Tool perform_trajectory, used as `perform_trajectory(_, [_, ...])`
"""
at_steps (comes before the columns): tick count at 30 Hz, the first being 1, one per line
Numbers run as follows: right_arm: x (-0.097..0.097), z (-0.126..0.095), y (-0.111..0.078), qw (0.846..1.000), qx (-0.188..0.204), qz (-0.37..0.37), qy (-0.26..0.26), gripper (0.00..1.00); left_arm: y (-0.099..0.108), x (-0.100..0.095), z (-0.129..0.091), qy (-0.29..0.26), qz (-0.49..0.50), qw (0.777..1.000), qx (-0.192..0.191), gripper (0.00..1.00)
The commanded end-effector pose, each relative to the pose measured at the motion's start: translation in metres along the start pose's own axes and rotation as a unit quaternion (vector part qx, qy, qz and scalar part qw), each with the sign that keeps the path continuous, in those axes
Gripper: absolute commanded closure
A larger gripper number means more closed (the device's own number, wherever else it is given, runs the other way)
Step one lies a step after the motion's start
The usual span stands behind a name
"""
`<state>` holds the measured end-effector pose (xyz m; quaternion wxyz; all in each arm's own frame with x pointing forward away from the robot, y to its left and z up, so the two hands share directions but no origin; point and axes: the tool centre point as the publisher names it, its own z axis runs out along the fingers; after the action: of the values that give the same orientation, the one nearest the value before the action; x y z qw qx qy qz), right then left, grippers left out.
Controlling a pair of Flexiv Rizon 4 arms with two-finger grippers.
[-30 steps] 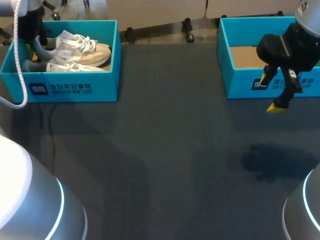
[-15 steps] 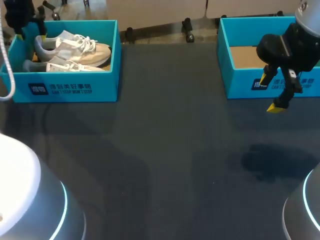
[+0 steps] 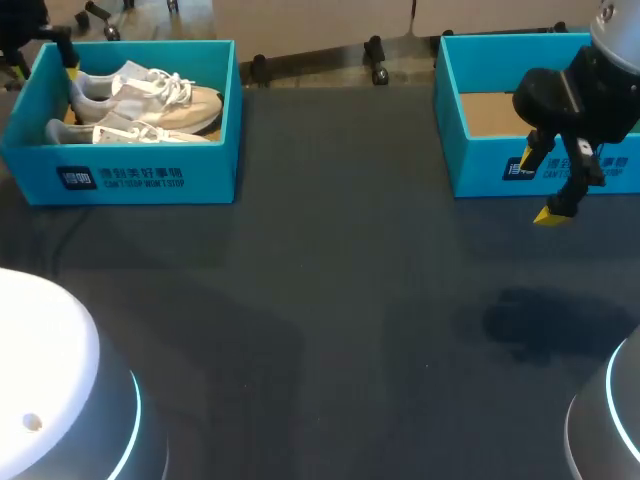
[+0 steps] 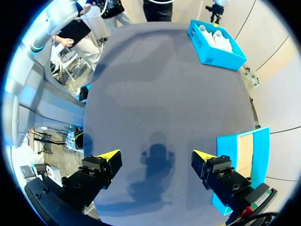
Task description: Take the shoe out of the shoebox, open the shoe tongue, remove and reinsert the insole, then place the shoe into the shoebox
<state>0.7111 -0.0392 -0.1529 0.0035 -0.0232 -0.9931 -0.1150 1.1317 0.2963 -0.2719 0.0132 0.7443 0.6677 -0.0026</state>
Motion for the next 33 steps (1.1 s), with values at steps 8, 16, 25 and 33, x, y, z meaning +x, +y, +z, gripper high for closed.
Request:
perform_trajectory(8, [-0.002, 0.001, 0.001, 1.000, 0.002, 0.001, 0.001, 0.00, -0.059, 0.000, -0.007, 0.016, -0.008, 0.999, -0.042, 0.00])
perform_trajectory(16, [-0.002, 0.001, 0.001, 1.000, 0.002, 0.001, 0.001, 0.00, -0.068, 0.001, -0.005, 0.031, -0.010, 0.999, -0.038, 0.00])
perform_trajectory(25, [-0.002, 0.001, 0.001, 1.000, 0.002, 0.001, 0.001, 0.00, -0.068, 0.001, -0.005, 0.031, -0.010, 0.999, -0.038, 0.00])
perform_trajectory(33, [-0.002, 0.001, 0.001, 1.000, 0.002, 0.001, 0.001, 0.00, -0.077, 0.003, -0.001, 0.055, -0.014, 0.998, -0.032, 0.00])
